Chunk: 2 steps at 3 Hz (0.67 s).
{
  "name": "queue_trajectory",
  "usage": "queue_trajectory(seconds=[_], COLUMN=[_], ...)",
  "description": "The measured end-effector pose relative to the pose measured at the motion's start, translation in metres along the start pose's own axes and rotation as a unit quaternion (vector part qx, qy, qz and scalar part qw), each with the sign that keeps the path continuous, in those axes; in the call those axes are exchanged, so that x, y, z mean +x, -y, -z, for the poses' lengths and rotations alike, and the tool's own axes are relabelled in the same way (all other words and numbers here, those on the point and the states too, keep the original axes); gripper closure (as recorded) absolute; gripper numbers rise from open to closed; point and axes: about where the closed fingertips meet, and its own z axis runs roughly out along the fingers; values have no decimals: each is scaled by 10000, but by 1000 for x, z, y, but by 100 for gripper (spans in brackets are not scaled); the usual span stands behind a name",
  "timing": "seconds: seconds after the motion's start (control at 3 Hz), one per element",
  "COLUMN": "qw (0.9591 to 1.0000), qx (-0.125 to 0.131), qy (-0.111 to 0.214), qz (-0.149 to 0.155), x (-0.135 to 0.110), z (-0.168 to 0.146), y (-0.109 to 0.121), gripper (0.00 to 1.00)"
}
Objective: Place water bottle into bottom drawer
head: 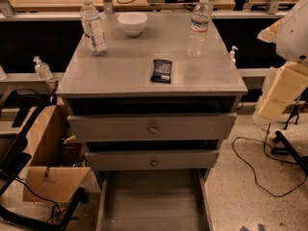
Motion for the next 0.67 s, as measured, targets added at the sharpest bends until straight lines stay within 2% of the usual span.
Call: queue_trajectory(seconds=[0.33,0.67], qw=[9975,9833], qx=[233,725], qy=[597,1583], qz=[-282,-536], x=[7,11], z=[-14,-23], y=[26,71], gripper=[0,0])
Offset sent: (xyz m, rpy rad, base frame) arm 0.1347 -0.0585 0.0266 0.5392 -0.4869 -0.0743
